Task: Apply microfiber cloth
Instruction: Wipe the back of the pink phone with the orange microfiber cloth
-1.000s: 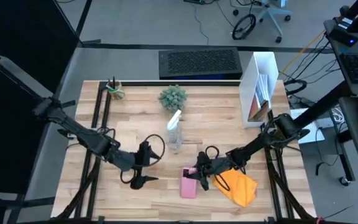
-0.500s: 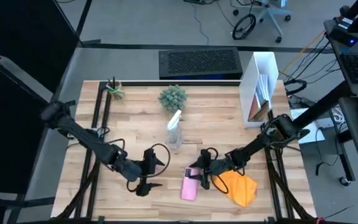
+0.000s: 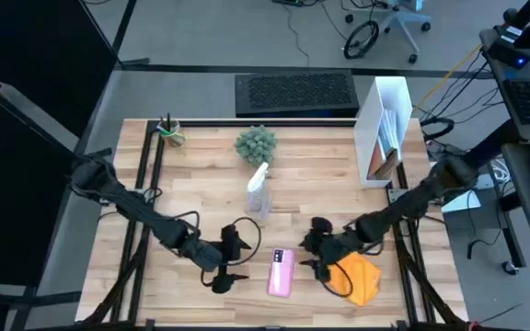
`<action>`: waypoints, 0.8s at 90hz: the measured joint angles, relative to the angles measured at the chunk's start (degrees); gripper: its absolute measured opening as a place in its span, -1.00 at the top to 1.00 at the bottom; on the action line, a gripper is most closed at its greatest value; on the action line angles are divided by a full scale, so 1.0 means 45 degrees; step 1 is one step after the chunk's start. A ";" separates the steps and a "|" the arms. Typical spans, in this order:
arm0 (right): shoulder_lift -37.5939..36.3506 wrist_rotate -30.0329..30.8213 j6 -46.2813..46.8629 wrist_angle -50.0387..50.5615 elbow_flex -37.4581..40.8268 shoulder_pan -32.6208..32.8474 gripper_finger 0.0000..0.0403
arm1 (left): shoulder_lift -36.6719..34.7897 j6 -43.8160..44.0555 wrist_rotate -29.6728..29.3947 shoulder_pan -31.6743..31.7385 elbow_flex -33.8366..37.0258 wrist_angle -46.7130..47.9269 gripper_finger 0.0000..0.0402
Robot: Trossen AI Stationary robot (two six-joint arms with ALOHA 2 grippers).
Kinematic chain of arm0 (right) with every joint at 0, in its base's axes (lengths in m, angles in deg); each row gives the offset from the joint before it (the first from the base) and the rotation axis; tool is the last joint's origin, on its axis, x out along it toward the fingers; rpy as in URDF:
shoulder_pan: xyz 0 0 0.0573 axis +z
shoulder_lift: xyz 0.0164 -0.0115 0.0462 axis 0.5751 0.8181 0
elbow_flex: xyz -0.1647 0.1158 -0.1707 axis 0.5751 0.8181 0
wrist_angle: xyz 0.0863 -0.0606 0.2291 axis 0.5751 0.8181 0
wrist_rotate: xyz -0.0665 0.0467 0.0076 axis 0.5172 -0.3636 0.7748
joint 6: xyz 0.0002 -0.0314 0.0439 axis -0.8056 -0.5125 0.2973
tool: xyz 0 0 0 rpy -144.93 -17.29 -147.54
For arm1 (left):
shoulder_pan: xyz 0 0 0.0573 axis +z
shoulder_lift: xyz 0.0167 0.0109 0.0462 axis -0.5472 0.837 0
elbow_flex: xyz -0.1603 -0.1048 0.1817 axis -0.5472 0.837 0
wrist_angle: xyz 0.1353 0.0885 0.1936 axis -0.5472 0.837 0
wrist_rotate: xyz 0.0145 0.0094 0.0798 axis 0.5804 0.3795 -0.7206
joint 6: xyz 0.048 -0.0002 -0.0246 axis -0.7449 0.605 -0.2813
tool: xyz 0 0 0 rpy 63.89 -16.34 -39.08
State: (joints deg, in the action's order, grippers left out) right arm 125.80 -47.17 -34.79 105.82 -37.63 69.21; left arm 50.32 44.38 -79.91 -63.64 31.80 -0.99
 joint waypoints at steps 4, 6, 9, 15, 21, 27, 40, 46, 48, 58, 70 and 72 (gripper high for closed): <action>-0.0061 -0.0038 0.0837 0.1164 -0.0210 0.0498 -0.14 | 0.0507 -0.0245 0.0073 0.0099 0.0000 -0.0526 -0.97; -0.0061 -0.0044 0.1243 0.1724 -0.0313 0.0752 -0.13 | 0.0772 -0.0344 0.0073 0.0147 0.0000 -0.0793 -0.97; -0.0061 -0.0058 0.1938 0.2555 -0.0445 0.1169 -0.11 | 0.1111 -0.0476 0.0076 0.0236 0.0000 -0.1157 -0.97; -0.0066 -0.0047 0.3613 0.3881 -0.0653 0.1954 -0.08 | 0.1707 -0.0643 0.0078 0.0433 0.0000 -0.1819 -0.97; -0.0071 -0.0033 0.5316 0.4722 -0.0676 0.2672 -0.05 | 0.2226 -0.0631 0.0158 0.0617 0.0000 -0.2360 -0.97; 0.0024 0.0012 0.6682 0.5155 -0.0671 0.3279 -0.02 | 0.2748 -0.0606 0.0530 0.0795 0.0000 -0.2904 -0.97; 0.1015 0.0079 0.7720 0.5133 -0.0667 0.3852 0.03 | 0.3865 -0.0612 0.1108 0.0860 -0.0342 -0.3371 -0.97; 0.1636 0.0087 0.7750 0.5038 -0.0666 0.3855 0.05 | 0.4397 -0.0641 0.1012 0.0813 -0.0696 -0.3372 -0.97; 0.1848 0.0084 0.7750 0.5031 -0.0666 0.3853 0.06 | 0.4513 -0.0607 0.1015 0.0786 -0.0832 -0.3376 -0.97; 0.2818 0.0188 0.7882 0.5015 -0.0725 0.3850 0.11 | 0.5292 -0.0633 0.0425 0.0568 -0.1685 -0.3400 -0.97; 0.3375 0.0325 0.8461 0.4931 -0.0758 0.3872 0.20 | 0.5933 -0.0620 -0.0528 0.0437 -0.2571 -0.3294 -0.97; 0.3397 0.0361 0.8603 0.4918 -0.0758 0.3873 0.21 | 0.6021 -0.0615 -0.0607 0.0433 -0.2696 -0.3283 -0.97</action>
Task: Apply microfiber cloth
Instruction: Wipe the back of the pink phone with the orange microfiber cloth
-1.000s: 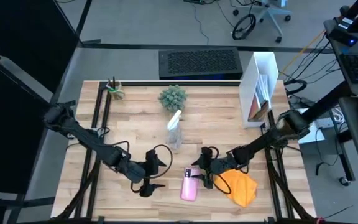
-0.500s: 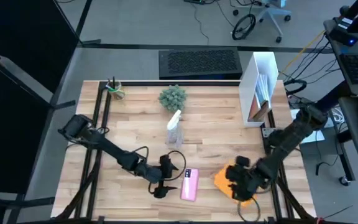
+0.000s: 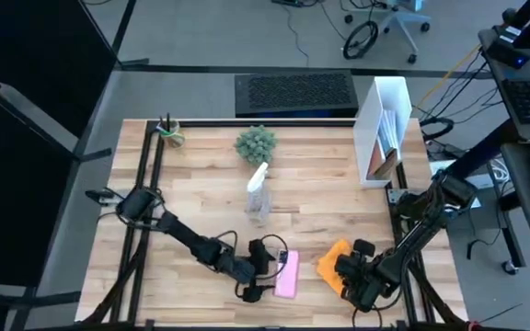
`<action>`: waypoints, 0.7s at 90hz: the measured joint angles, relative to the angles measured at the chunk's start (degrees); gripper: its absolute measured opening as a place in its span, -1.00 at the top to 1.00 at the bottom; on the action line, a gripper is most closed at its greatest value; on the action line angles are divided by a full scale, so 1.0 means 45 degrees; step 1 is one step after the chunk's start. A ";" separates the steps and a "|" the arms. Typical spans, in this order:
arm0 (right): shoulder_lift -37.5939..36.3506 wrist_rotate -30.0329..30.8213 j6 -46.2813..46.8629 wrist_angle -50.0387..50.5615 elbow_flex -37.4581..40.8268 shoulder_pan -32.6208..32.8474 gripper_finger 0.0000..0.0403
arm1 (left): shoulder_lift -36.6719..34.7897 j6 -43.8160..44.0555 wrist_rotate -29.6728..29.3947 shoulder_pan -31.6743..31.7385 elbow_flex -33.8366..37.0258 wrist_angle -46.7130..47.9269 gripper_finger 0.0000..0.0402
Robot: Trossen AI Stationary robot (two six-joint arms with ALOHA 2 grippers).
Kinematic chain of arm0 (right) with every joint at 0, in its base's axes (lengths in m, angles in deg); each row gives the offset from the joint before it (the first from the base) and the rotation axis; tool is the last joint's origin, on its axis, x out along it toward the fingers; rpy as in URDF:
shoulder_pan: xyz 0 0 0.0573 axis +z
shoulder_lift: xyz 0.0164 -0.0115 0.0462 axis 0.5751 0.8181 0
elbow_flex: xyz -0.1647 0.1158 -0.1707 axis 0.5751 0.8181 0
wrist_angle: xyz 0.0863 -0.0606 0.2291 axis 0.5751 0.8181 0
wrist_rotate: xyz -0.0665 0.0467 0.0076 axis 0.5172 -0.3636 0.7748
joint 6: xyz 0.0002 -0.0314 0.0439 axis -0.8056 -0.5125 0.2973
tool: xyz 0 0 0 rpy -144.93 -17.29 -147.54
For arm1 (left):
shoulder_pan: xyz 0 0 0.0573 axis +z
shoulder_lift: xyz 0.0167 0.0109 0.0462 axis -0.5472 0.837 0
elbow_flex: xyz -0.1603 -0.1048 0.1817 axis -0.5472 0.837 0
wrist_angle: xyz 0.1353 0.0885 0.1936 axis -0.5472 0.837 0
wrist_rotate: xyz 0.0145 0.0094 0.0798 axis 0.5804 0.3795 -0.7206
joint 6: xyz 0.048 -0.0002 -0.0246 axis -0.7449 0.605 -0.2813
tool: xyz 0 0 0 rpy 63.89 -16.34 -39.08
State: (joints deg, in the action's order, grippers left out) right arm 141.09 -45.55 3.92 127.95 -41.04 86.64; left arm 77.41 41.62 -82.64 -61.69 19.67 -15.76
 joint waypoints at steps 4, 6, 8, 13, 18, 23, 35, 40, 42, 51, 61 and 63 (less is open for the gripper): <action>0.0015 0.0152 0.0353 -0.0033 0.0005 0.0016 0.25 | 0.0177 0.0007 -0.0017 0.0007 -0.0269 0.0055 -0.97; 0.0024 0.0263 0.0543 -0.0068 0.0005 0.0019 0.28 | 0.0282 0.0020 -0.0034 0.0009 -0.0424 0.0054 -0.97; 0.0032 0.0352 0.0699 -0.0100 -0.0002 0.0019 0.30 | 0.0391 0.0027 -0.0081 0.0014 -0.0591 0.0039 -0.97; 0.0081 0.0666 0.0877 -0.0141 -0.0071 0.0017 0.37 | 0.0649 0.0069 -0.0248 0.0019 -0.0942 0.0057 -0.97; 0.0133 0.0957 0.0810 -0.0145 -0.0209 -0.0025 0.46 | 0.0851 0.0229 -0.0439 0.0009 -0.1260 0.0054 -0.97; 0.0152 0.1073 0.0446 0.0022 -0.0498 -0.0098 0.58 | 0.0940 0.0320 -0.0465 0.0009 -0.1488 0.0209 -0.97; 0.0268 0.1712 -0.0989 0.0910 -0.2044 -0.0143 0.93 | 0.0628 0.0050 -0.0309 -0.0032 -0.1914 0.1834 -0.97; 0.0211 0.2544 -0.1757 0.0430 -0.2730 -0.0200 0.96 | 0.0388 -0.0453 -0.0263 -0.0054 -0.1958 0.2374 -0.97; 0.0196 0.2913 -0.2027 0.0278 -0.2927 -0.0250 0.96 | 0.0291 -0.0665 -0.0263 -0.0054 -0.1958 0.2510 -0.97; 0.0199 0.3745 -0.3769 -0.0878 -0.3211 -0.0719 0.97 | -0.0045 -0.1578 -0.0278 -0.0057 -0.2021 0.2335 -0.97; 0.0306 0.3758 -0.5334 -0.2161 -0.3207 -0.1515 0.99 | -0.0108 -0.2529 -0.0295 0.0074 -0.2032 0.2300 -0.97; 0.0396 0.3758 -0.5543 -0.2375 -0.3206 -0.1673 0.99 | -0.0102 -0.2692 -0.0280 0.0102 -0.2020 0.2355 -0.97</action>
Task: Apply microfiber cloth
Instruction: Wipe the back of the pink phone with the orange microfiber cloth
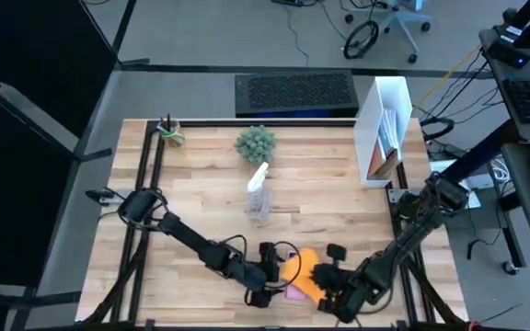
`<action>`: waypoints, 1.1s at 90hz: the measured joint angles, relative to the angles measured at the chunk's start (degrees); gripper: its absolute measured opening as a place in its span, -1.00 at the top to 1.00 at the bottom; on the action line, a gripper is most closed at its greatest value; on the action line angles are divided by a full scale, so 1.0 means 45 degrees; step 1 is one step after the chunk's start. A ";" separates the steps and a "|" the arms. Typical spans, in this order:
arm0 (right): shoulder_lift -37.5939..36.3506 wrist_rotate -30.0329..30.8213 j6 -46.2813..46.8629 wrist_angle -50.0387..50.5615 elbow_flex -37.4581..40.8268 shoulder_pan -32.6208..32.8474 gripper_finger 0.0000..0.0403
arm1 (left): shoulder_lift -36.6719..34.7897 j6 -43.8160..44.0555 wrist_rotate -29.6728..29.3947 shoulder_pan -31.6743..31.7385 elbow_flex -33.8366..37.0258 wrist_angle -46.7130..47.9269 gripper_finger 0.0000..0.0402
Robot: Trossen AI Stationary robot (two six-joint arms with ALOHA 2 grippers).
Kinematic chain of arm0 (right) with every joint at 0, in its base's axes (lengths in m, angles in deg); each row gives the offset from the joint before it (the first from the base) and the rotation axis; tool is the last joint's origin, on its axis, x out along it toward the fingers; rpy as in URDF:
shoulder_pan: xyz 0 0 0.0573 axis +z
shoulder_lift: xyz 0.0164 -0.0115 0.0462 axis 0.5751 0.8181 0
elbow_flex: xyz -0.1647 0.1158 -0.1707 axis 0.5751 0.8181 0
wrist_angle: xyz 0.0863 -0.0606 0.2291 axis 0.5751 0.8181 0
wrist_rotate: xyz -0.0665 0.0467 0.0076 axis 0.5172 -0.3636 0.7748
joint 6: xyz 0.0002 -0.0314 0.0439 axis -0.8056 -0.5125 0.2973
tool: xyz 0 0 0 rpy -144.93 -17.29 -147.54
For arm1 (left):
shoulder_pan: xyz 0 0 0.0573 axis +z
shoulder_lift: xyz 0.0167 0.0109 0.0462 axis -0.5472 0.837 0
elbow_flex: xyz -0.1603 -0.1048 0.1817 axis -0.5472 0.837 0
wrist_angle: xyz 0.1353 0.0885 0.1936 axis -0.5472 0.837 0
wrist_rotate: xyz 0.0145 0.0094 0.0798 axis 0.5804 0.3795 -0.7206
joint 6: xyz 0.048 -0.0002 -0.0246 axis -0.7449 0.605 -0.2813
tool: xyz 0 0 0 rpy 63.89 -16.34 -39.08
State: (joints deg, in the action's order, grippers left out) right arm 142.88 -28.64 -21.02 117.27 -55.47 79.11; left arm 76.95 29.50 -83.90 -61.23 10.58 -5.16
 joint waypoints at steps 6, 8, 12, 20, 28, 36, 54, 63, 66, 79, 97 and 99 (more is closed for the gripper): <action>0.0451 -0.0171 -0.0637 -0.0411 0.0020 -0.0439 0.99 | 0.0042 -0.0351 0.0338 0.0145 0.0009 -0.0053 -0.97; 0.0655 -0.0353 -0.0800 -0.0517 0.0029 -0.0577 0.99 | 0.0077 -0.0391 0.0523 0.0190 0.0007 -0.0178 -0.97; 0.1078 -0.0814 -0.0941 -0.0828 0.0034 -0.0779 0.99 | 0.0151 -0.0442 0.0929 0.0270 0.0005 -0.0387 -0.97; 0.2010 -0.1768 -0.0992 -0.1586 0.0024 -0.0970 1.00 | 0.0534 -0.0436 0.2139 0.0481 0.0052 -0.1032 -0.97; 0.2549 -0.2015 -0.0756 -0.2237 -0.0039 -0.0930 1.00 | 0.0840 -0.0318 0.3084 0.0623 0.0046 -0.1702 -0.97; 0.2742 -0.1985 -0.0249 -0.2468 -0.0048 -0.0822 1.00 | 0.1111 -0.0395 0.3192 0.0702 0.0018 -0.1981 -0.97; 0.2624 -0.1955 -0.0036 -0.2989 -0.0019 -0.0357 1.00 | 0.1614 -0.0399 0.3346 0.0911 -0.0016 -0.2149 -0.97; 0.2516 -0.2271 -0.0062 -0.3448 0.0005 -0.0154 1.00 | 0.1638 -0.0403 0.3408 0.0955 -0.0020 -0.2065 -0.97; 0.2468 -0.2542 -0.0247 -0.3590 0.0012 -0.0078 1.00 | 0.1642 -0.0400 0.3408 0.0957 -0.0020 -0.2031 -0.97; 0.1851 -0.4742 -0.0504 -0.3260 0.0031 0.0117 1.00 | 0.1648 -0.0386 0.3385 0.0962 -0.0009 -0.2072 -0.97; 0.0658 -0.2257 -0.0361 -0.2778 0.0024 0.0073 1.00 | 0.1658 -0.0385 0.3320 0.0962 0.0018 -0.2214 -0.97; 0.0648 -0.1732 -0.0364 -0.2767 0.0024 0.0039 1.00 | 0.1659 -0.0377 0.3307 0.0966 0.0019 -0.2239 -0.97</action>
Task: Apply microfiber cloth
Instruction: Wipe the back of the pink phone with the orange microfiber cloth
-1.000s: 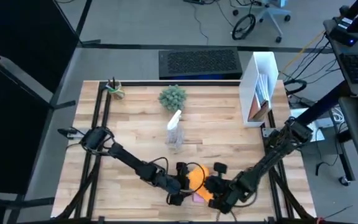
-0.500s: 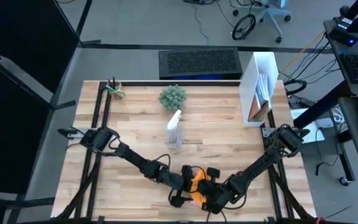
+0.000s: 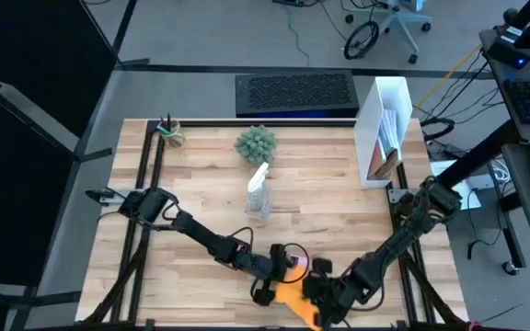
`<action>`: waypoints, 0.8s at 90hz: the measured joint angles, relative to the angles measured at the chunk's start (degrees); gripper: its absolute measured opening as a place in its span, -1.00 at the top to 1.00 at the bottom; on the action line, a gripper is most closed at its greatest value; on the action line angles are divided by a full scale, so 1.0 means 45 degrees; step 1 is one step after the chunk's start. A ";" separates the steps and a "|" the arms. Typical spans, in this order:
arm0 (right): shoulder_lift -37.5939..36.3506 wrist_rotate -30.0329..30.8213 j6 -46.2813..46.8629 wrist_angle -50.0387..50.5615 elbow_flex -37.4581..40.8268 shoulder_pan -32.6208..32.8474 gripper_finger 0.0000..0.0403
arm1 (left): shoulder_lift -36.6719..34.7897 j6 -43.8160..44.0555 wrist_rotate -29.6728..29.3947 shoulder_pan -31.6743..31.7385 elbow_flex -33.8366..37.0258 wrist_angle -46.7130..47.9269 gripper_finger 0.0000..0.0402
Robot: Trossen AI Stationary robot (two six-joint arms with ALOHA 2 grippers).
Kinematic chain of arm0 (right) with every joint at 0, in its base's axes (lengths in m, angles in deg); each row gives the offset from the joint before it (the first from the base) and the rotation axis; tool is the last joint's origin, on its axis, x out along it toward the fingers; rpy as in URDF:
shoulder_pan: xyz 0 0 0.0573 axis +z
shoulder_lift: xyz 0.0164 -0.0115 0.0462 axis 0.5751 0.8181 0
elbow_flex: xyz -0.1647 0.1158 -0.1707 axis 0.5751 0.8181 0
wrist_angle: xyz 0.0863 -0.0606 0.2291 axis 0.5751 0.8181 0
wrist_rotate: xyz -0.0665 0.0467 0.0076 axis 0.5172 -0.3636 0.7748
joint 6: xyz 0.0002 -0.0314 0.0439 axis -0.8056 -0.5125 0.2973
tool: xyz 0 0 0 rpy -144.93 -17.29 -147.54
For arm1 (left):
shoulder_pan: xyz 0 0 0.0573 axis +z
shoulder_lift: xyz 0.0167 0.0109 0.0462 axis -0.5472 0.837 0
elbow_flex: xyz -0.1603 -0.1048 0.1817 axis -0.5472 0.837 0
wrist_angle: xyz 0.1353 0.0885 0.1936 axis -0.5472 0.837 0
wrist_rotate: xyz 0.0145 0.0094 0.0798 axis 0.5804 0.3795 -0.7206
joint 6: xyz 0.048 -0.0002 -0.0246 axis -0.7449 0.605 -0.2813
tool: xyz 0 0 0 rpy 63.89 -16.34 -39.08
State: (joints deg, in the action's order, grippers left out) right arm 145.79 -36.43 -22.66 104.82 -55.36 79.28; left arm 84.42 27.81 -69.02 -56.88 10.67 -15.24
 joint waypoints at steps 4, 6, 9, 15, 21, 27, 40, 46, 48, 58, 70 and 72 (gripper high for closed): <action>0.0030 0.0781 0.0003 0.0051 0.0003 -0.0082 1.00 | 0.0004 0.0034 -0.0020 0.0000 0.0009 -0.0057 -0.97; 0.0072 0.0994 0.0010 0.0097 0.0007 -0.0116 1.00 | 0.0009 0.0036 -0.0021 0.0000 0.0014 -0.0074 -0.97; 0.0206 0.1097 0.0049 0.0075 0.0010 -0.0224 1.00 | 0.0009 0.0036 -0.0026 0.0000 0.0014 -0.0083 -0.97; 0.0576 0.1089 0.0216 -0.0093 0.0005 -0.0398 1.00 | 0.0010 0.0032 -0.0042 -0.0003 0.0014 -0.0083 -0.97; 0.1176 0.1143 0.0472 -0.0360 0.0005 -0.0517 1.00 | 0.0014 0.0043 -0.0062 -0.0010 0.0014 -0.0083 -0.97; 0.1812 0.0975 0.0664 -0.0887 0.0005 -0.0581 1.00 | 0.0014 0.0046 -0.0062 0.0002 0.0014 -0.0077 -0.97; 0.2492 -0.0042 0.1014 -0.2013 -0.0049 -0.0452 1.00 | 0.0014 0.0050 -0.0046 0.0024 0.0023 -0.0069 -0.97; 0.2506 -0.0385 0.1375 -0.2032 -0.0049 -0.0250 1.00 | 0.0012 0.0050 -0.0015 0.0024 0.0023 -0.0040 -0.97; 0.2489 -0.0462 0.1498 -0.2009 -0.0049 -0.0167 1.00 | 0.0009 0.0053 0.0015 0.0024 0.0023 -0.0037 -0.97; 0.2013 -0.1238 0.2021 -0.1305 -0.0068 0.0306 1.00 | 0.0009 0.0036 0.0073 0.0024 0.0018 0.0033 -0.97; 0.1199 -0.2675 0.2205 0.0323 -0.0013 0.0659 1.00 | 0.0009 0.0038 -0.0036 0.0049 0.0018 0.0067 -0.97; 0.1064 -0.2713 0.2253 0.0670 0.0016 0.0693 1.00 | 0.0009 0.0036 -0.0036 0.0049 0.0018 0.0067 -0.97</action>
State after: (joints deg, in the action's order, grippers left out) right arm 150.58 -48.64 -12.52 107.83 -55.28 82.40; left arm 84.46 27.97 -69.18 -56.66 10.76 -14.93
